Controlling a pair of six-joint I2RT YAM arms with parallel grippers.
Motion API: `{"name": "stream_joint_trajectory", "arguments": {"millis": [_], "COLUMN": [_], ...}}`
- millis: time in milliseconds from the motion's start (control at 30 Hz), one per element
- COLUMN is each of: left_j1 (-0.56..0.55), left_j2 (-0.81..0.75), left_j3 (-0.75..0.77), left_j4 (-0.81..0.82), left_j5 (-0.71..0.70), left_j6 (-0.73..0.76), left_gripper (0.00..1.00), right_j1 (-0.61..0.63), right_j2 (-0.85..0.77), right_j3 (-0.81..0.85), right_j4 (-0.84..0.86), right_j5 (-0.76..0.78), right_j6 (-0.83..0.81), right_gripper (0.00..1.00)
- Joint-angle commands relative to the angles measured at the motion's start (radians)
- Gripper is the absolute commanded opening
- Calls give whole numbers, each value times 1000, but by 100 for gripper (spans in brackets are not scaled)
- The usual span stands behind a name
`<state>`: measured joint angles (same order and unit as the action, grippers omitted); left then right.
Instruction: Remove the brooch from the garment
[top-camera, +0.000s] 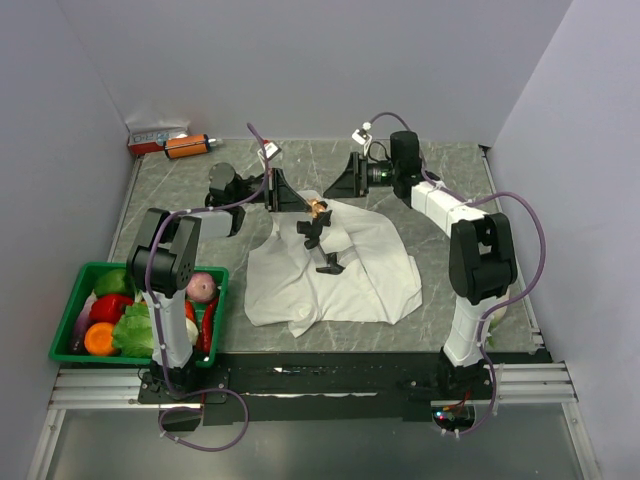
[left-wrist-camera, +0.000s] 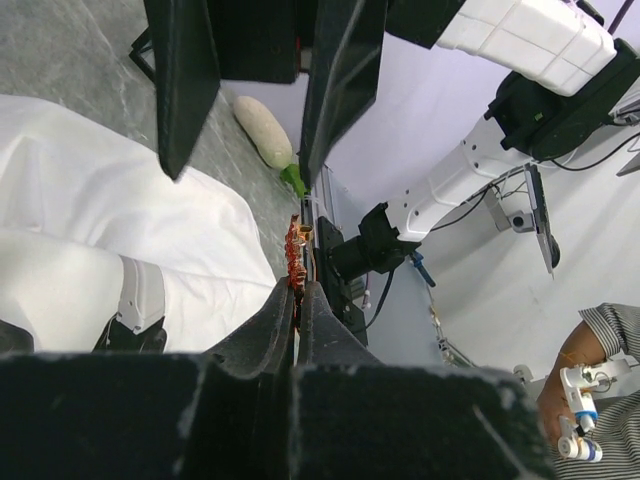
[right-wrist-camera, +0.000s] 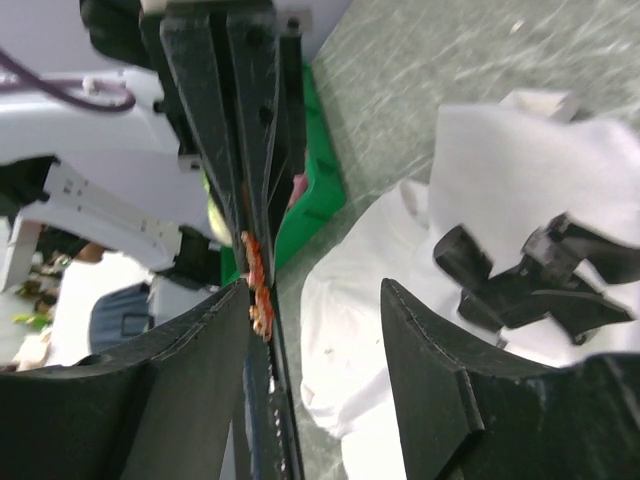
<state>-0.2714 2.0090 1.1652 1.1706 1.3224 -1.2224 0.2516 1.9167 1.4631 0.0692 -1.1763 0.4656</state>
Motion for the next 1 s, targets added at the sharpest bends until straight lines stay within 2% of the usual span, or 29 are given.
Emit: {"name": "stream_joint_trajectory", "arguments": {"millis": [0, 433, 600, 700, 800, 867, 967], "left_j1": [17, 17, 15, 15, 15, 14, 15], "left_j2": [-58, -47, -42, -44, -42, -41, -39], "left_j3": [10, 22, 28, 28, 27, 30, 31], "left_j4": [17, 14, 9, 0, -2, -5, -8], "left_j5": [0, 5, 12, 14, 15, 15, 17], "left_j6": [14, 1, 0, 4, 4, 4, 6], "left_gripper": [1, 1, 1, 1, 1, 1, 1], "right_j1": [6, 54, 63, 63, 61, 63, 67], "right_j2": [-65, -35, -15, 1, 11, 19, 30], "right_j3": [-49, -49, -32, -20, -10, -9, 2], "right_j4": [66, 107, 109, 112, 121, 133, 129], "right_j5": [-118, -164, -141, -135, -131, -134, -137], "right_j6": [-33, -10, -8, -2, 4, 19, 10], "right_gripper": [61, 60, 54, 49, 39, 29, 23]}}
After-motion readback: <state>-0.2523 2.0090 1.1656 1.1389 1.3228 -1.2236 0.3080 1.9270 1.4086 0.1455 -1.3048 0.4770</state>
